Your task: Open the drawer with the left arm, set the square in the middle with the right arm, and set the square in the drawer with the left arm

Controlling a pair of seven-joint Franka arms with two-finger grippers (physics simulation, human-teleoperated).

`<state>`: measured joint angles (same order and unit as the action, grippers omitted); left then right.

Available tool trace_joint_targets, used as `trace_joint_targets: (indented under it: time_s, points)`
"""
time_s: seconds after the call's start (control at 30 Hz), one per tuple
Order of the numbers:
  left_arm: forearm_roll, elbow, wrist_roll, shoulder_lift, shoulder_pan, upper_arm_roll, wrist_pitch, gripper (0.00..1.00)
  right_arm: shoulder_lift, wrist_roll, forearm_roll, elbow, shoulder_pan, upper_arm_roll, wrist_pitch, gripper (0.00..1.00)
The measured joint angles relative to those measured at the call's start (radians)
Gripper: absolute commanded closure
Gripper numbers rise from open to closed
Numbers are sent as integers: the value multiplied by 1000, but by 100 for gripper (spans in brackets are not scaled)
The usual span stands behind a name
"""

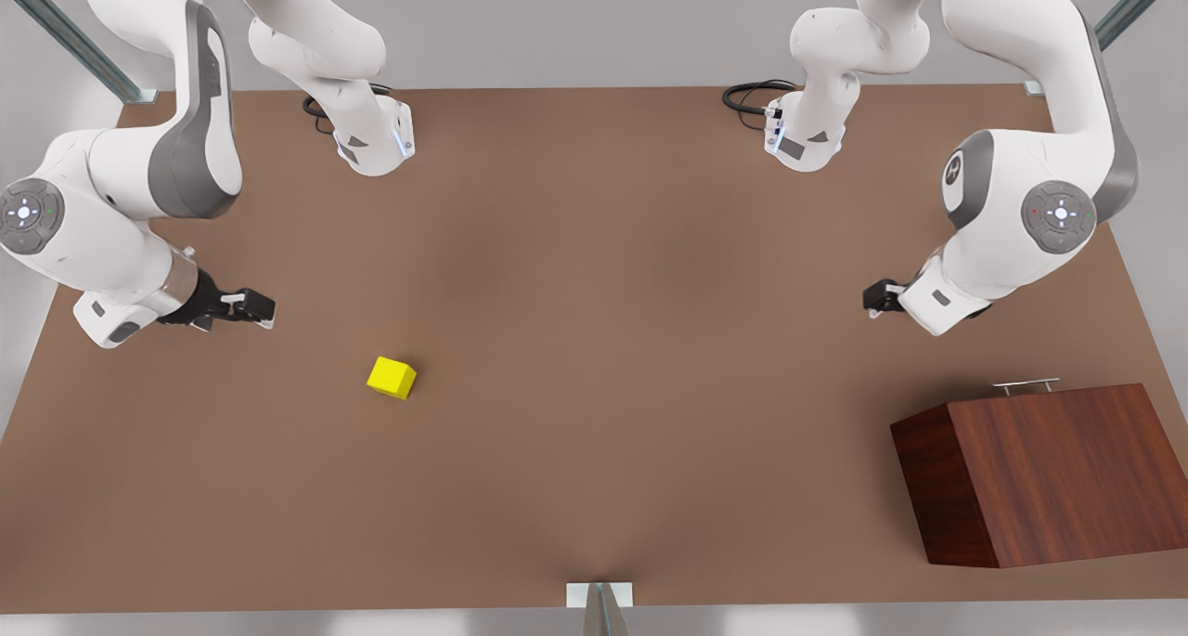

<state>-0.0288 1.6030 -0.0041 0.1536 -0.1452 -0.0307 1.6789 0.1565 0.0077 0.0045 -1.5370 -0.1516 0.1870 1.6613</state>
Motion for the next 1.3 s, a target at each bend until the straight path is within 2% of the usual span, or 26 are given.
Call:
trace_joint_targets:
  time_s: [0.07,0.1,0.13,0.17,0.23,0.27,0.3,0.4,0.43,0.5,0.57,0.67,0.83,0.97,1.13,1.3]
  points:
    - [-1,-1,-23,31,0,-9,-75,0,1,-34,8,21,-3,-1,-8,0]
    - [-2,12,-256,49,16,-12,-105,0,11,-40,9,25,-10,-2,-11,0]
    - [-3,61,-529,49,35,-12,-45,0,14,-39,4,27,-12,-3,-12,0]
    - [-4,153,-649,31,55,-20,54,0,14,-28,1,26,-10,-5,-12,0]
    - [-4,300,-754,-6,74,-139,277,0,19,-28,-2,23,-9,-5,-12,0]
    - [-4,398,-932,-27,82,-145,458,0,20,-28,-3,23,-10,-5,-11,0]
    - [-6,448,-987,-35,48,-155,545,0,20,-28,-3,22,-10,-5,-10,0]
    - [-8,558,-1097,-48,66,-237,766,0,20,-26,-3,21,-12,-5,-9,0]
    - [-9,564,-1103,-51,69,-261,773,0,21,-25,-3,21,-12,-5,-12,0]
    - [-10,594,-1152,-58,55,-285,822,0,22,-25,-3,16,-13,-6,-13,0]
    - [-10,636,-1171,-49,57,-291,968,0,33,-23,-3,17,-13,-6,-12,0]
    - [-6,644,-1175,-42,122,-291,1064,0,65,-20,2,18,-2,-6,8,0]
    - [-4,643,-1176,-3,159,-290,1155,0,128,365,7,30,119,23,64,0]
    - [-1,630,-1176,36,193,-290,1175,0,245,565,15,107,220,23,129,0]
    - [34,598,-1183,85,204,-290,1182,0,333,637,54,107,290,25,254,0]
    - [48,594,-1186,116,212,-290,1219,0,385,653,29,85,340,25,297,0]
